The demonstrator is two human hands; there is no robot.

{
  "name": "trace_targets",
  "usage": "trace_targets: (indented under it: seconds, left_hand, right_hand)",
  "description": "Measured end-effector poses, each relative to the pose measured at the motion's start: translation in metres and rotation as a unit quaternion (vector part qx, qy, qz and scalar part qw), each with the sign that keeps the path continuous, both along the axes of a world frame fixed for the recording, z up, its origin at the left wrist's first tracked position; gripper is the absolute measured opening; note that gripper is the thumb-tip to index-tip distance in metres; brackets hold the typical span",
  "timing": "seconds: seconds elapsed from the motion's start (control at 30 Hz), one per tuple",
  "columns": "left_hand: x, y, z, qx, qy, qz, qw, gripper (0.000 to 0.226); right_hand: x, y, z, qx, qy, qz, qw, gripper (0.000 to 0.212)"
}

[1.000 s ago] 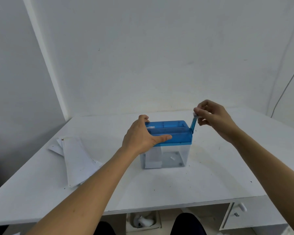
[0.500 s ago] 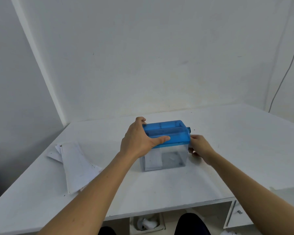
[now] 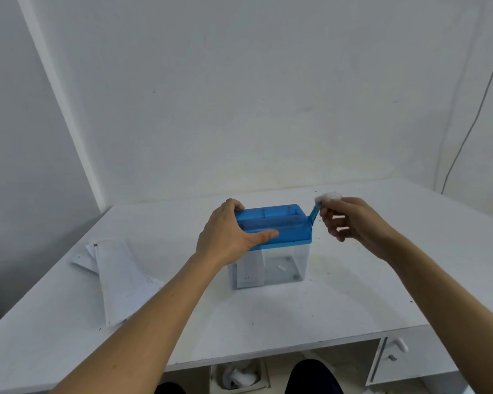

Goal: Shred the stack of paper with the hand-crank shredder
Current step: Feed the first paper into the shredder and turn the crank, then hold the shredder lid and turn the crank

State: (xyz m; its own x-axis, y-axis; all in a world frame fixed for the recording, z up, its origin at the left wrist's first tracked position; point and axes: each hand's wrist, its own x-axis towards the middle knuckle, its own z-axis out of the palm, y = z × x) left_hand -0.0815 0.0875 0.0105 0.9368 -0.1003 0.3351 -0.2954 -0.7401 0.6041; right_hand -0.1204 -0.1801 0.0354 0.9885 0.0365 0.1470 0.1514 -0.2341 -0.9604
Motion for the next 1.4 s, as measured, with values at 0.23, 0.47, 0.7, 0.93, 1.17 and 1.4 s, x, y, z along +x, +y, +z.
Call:
trace_targets:
  seconds: [0.23, 0.47, 0.7, 0.93, 1.17, 1.4]
  left_hand:
    - [0.003, 0.002, -0.002, -0.015, 0.002, -0.014, 1.0, 0.084]
    - [0.001, 0.002, -0.003, -0.018, -0.003, -0.01, 1.0, 0.083]
    - [-0.003, 0.0, -0.001, -0.006, -0.003, -0.001, 1.0, 0.081]
    - [-0.003, 0.0, 0.0, -0.011, 0.003, -0.002, 1.0, 0.081]
    - [-0.004, -0.001, 0.002, -0.015, 0.01, -0.009, 1.0, 0.084]
    - [-0.006, 0.018, 0.005, -0.106, 0.059, -0.068, 0.99, 0.091]
  right_hand:
    - [0.057, 0.016, -0.003, -0.015, -0.048, -0.115, 0.992, 0.028]
    - [0.047, 0.012, -0.066, -0.067, 0.164, -0.065, 0.982, 0.023]
    - [0.005, -0.006, -0.051, -0.162, 0.173, 0.008, 0.972, 0.04]
    - [0.016, 0.003, -0.04, -0.185, 0.134, -0.016, 0.973, 0.023]
    - [0.028, 0.022, -0.025, -0.021, -0.078, -0.213, 0.974, 0.024]
    - [0.004, 0.1, 0.025, -0.051, -0.262, -0.17, 0.949, 0.03]
